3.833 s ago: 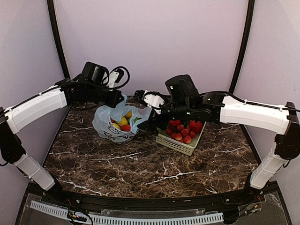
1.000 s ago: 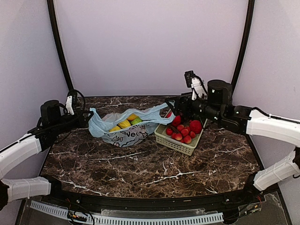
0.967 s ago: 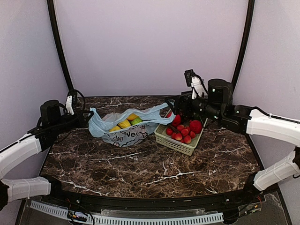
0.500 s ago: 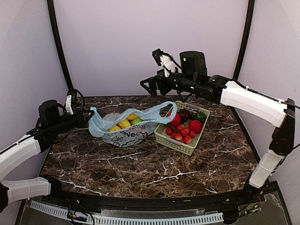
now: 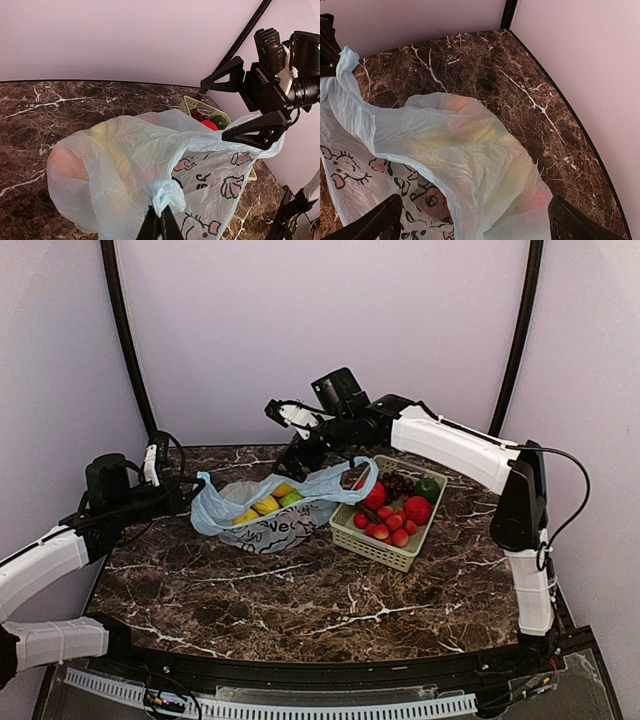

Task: Untie the knot of the plastic bag and take out the fruit
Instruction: Open the bag opening for the takeout bag.

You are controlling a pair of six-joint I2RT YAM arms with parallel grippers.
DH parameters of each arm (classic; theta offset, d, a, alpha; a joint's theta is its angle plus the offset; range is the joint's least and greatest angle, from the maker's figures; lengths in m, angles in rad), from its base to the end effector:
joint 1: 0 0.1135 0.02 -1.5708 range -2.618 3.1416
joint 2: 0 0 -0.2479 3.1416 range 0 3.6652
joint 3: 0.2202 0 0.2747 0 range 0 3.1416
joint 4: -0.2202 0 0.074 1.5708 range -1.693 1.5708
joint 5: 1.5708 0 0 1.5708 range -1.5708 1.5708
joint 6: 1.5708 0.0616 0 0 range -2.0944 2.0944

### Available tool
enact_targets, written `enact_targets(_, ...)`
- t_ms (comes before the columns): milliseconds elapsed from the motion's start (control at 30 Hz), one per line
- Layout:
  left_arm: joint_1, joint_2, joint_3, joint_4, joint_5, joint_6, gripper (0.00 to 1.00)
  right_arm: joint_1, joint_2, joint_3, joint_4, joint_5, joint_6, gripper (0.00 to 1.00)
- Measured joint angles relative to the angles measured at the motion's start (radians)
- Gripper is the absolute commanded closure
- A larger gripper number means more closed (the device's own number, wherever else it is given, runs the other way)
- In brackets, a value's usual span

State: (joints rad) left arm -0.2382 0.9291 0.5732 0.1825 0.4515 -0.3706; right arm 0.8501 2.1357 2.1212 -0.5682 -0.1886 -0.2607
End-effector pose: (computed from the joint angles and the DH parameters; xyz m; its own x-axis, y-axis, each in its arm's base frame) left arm 0.2573 -0.0901 0.2526 -0.3844 -0.2420 -0.8909 0.5265 0.7352 -0.4269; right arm 0.3437 0.4088 0.3050 -0.1340 -0.5362 -0.8334 -0.9065 0.4061 -0.1155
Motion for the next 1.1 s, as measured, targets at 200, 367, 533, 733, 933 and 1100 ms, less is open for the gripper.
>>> enact_targets(200, 0.000, 0.005, 0.010, -0.012, 0.010, 0.001, 0.99, 0.002, 0.135, 0.145, -0.112, -0.043, -0.094, 0.01)
enact_targets(367, 0.000, 0.017, 0.035, -0.014, 0.018, 0.002, 0.99, 0.014, 0.177, 0.150, -0.148, -0.032, -0.141, 0.02)
enact_targets(533, 0.000, 0.028, 0.056, -0.022, 0.027, 0.002, 0.99, 0.024, 0.229, 0.184, -0.149, 0.019, -0.151, 0.36)
enact_targets(733, 0.001, 0.065, 0.135, -0.077, 0.031, 0.018, 0.99, 0.026, 0.252, 0.257, -0.102, 0.067, -0.105, 1.00)
enact_targets(933, 0.069, 0.132, 0.394, -0.211, 0.048, 0.095, 0.99, -0.014, 0.204, 0.317, 0.046, 0.089, 0.030, 1.00)
enact_targets(1100, 0.158, 0.142, 0.541, -0.283, 0.095, 0.159, 0.99, -0.122, 0.045, 0.200, 0.188, -0.006, 0.165, 1.00)
